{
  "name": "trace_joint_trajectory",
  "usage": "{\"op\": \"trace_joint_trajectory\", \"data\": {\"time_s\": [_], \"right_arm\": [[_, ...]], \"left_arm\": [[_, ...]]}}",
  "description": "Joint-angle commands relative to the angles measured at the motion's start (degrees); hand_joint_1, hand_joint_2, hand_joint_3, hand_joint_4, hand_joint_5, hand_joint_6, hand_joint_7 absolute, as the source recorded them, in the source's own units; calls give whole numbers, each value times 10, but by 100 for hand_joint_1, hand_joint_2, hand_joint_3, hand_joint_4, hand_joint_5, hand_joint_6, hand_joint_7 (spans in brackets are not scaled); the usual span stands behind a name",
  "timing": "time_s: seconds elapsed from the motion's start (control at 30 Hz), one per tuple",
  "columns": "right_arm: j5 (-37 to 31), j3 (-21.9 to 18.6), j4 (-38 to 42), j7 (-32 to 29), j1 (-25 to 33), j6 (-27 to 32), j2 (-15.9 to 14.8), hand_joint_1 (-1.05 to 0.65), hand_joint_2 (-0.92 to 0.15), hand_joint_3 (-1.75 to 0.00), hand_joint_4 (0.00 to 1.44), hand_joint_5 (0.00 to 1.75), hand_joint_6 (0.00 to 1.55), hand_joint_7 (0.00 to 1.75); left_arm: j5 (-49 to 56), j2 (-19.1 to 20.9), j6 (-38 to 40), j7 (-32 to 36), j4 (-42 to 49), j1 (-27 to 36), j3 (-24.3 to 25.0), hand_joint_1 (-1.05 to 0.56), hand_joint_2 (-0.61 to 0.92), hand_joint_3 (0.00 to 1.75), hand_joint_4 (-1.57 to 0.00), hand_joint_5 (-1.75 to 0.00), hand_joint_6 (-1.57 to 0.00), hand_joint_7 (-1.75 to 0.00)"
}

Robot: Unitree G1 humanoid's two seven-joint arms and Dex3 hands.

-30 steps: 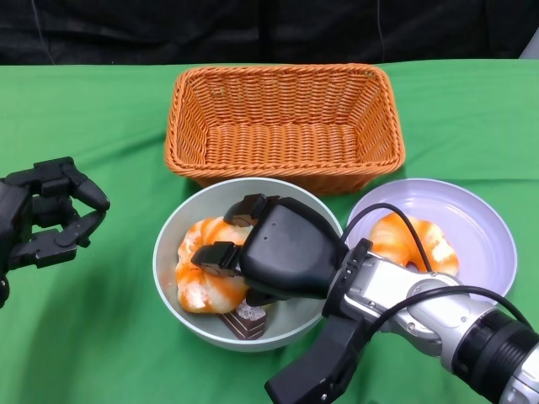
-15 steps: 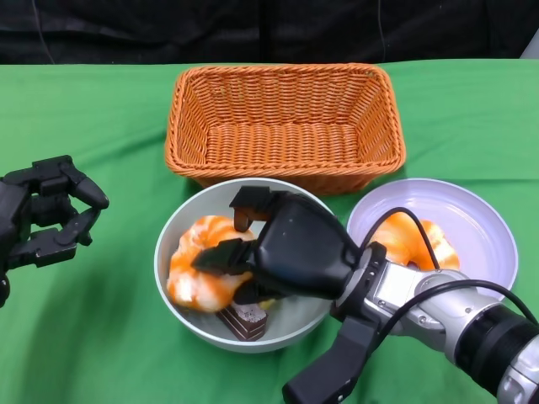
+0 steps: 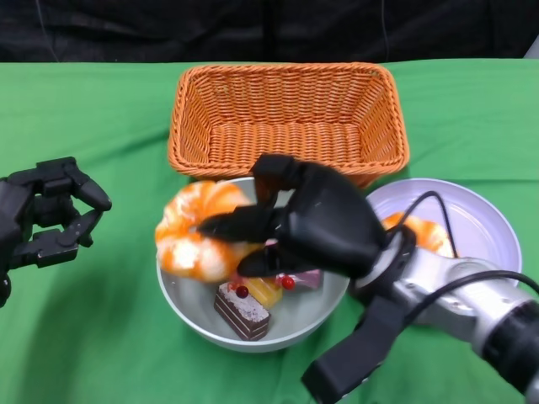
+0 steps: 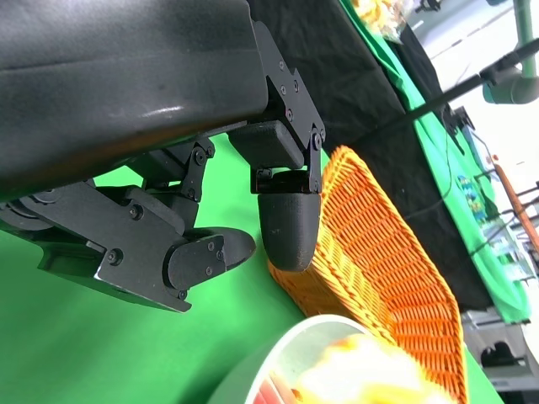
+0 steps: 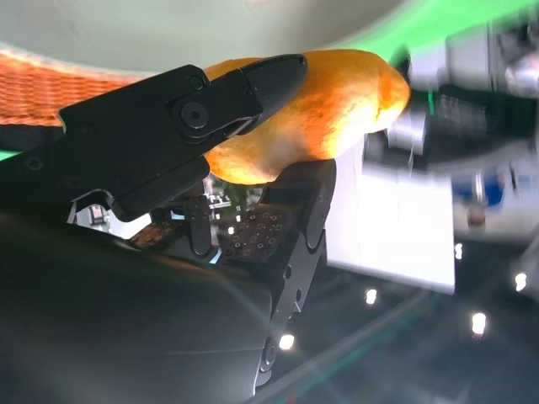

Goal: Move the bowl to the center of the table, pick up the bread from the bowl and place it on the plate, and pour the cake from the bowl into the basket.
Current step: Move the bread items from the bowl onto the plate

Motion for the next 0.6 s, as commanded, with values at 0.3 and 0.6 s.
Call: {"op": "trace_joint_trajectory", "data": {"time_s": [0.3,0.6], "right_arm": [[83,-108,-229,162,151,39,-55,-28,-83,0,87,118,121,15],[94,-166,-301,167,247,29,-66,-19,-85,-1,90,104,119,22]], "left_arm": [[0,8,9,10,-2,-2,-1,1,73,72,-72,-154,-74,-126],[-6,7,7,3,2,-4,2,2,71,74,-72,-155,-74,-128]]}}
